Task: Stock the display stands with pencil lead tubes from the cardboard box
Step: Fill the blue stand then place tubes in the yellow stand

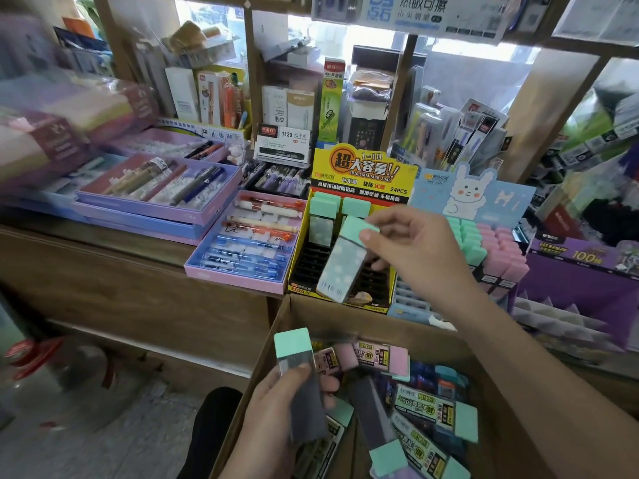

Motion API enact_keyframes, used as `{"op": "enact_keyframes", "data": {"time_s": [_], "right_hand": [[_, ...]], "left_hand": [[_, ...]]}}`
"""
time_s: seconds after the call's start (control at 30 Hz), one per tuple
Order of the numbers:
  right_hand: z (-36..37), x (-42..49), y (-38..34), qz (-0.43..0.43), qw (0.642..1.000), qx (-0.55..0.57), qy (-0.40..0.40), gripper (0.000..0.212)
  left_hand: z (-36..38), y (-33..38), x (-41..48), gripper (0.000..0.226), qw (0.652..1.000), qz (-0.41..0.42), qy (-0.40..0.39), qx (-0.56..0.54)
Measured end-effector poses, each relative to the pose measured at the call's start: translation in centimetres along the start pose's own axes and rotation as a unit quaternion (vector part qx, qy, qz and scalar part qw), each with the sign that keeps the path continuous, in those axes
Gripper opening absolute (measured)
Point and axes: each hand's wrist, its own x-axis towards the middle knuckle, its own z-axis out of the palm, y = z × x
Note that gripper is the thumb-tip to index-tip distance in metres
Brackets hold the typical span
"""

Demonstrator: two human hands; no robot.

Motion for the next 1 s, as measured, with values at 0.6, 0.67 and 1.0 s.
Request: {"op": "enact_keyframes", "data": {"time_s": [0.6, 0.67, 1.0], "right_hand": [[3.9, 7.0, 0.9, -0.107, 0.978, -0.180, 0.006, 0.009], [3.9, 7.2, 0.8, -0.112, 0.974, -0.197, -0.007, 0.011], [4.3, 6.8, 1.3, -0.169, 0.932, -0.320, -0.025, 0.014]], "left_hand": [[0.2, 0.4, -0.4, 0.017, 0.998, 0.021, 0.019, 0.061], [0.1, 0.3, -0.2, 0.017, 0.998, 0.019, 0.015, 0.056], [-0.3, -0.1, 0.2, 0.022, 0.998, 0.023, 0.015, 0.059]]}}
